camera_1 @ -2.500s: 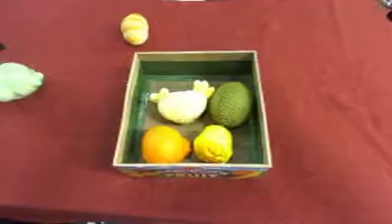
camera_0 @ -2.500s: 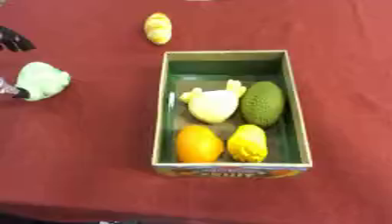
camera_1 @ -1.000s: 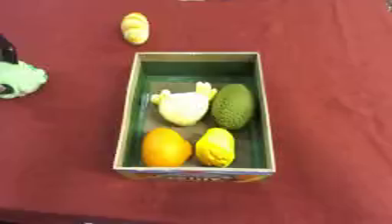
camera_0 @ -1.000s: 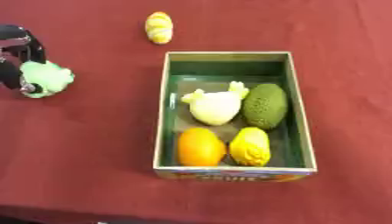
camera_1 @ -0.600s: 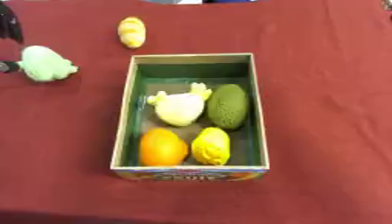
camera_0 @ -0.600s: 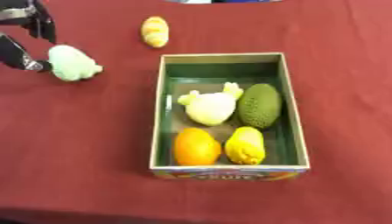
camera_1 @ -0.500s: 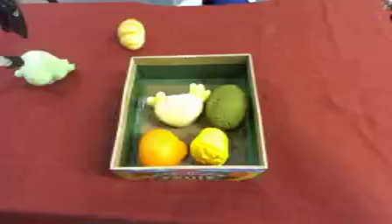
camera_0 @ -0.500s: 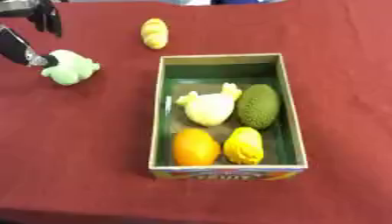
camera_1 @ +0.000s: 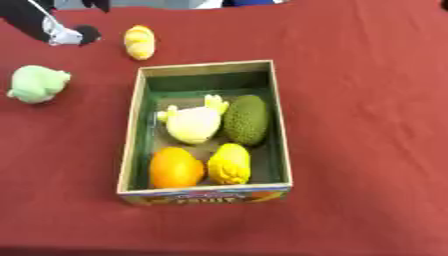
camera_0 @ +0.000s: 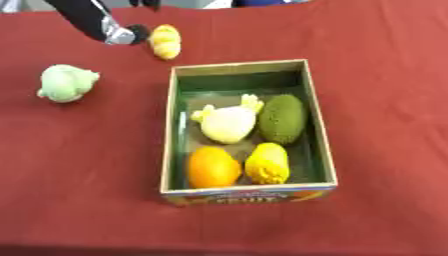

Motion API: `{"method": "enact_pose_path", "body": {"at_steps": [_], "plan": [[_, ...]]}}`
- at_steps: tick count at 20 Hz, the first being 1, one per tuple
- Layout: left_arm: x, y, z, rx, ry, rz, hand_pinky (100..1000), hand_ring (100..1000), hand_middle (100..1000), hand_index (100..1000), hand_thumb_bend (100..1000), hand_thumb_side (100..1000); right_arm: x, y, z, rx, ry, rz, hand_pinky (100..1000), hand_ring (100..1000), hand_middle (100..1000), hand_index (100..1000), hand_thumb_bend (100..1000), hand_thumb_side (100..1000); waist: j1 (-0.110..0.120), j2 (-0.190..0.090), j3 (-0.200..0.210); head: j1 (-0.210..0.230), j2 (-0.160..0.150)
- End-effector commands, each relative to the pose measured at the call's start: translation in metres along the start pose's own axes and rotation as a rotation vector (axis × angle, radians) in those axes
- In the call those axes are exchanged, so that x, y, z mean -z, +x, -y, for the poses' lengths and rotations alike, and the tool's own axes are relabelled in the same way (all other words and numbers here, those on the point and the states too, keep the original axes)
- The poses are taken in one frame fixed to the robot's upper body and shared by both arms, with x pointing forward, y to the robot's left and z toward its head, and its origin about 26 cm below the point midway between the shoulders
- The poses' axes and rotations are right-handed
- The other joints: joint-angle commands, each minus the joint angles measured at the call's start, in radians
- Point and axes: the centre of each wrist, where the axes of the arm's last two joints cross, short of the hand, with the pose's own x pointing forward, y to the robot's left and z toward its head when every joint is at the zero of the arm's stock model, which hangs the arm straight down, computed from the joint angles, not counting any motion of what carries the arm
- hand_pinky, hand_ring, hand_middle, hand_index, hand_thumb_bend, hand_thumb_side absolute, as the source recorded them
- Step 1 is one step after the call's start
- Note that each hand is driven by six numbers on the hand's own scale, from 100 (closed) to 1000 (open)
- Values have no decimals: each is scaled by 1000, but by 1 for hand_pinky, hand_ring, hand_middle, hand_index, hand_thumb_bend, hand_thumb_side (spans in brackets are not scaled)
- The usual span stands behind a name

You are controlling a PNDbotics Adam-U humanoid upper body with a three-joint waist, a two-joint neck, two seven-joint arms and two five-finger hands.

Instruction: Pick up objects on the table and place them in the box.

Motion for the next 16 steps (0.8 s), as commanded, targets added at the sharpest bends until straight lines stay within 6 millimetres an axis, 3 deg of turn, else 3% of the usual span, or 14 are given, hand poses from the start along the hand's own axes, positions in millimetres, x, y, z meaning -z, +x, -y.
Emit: {"method": "enact_pose_path", "body": {"at_steps": [1,5,7,10,11,16], "plan": [[-3,-9,-4,23,-49,-73,827,789,769,877,402,100,2,8,6,-15,1,30,791,742,793,873,100,493,-3,-21,2,8,5],[-13,-47,13,28,-113,-252,909,873,817,896,640,116,2,8,6,-8,-4,27,791,741,793,873,100,495,-3,-19,10,8,5],[-21,-67,23,25,-130,-333,909,874,809,884,690,126,2,8,6,-4,-4,28,791,741,793,875,100,496,-5,-19,14,8,4],[-26,-82,32,30,-138,-379,909,874,809,884,690,126,2,8,6,-4,-4,27,791,741,793,875,100,496,-7,-20,15,8,4],[-32,-92,39,16,-149,-421,898,866,791,870,726,163,2,7,6,-4,-7,25,792,741,793,875,100,494,-11,-19,18,7,1],[-51,-127,66,-44,-156,-532,884,863,797,871,698,181,2,7,5,1,-15,27,793,741,793,875,100,491,-28,-13,23,16,-8]]}}
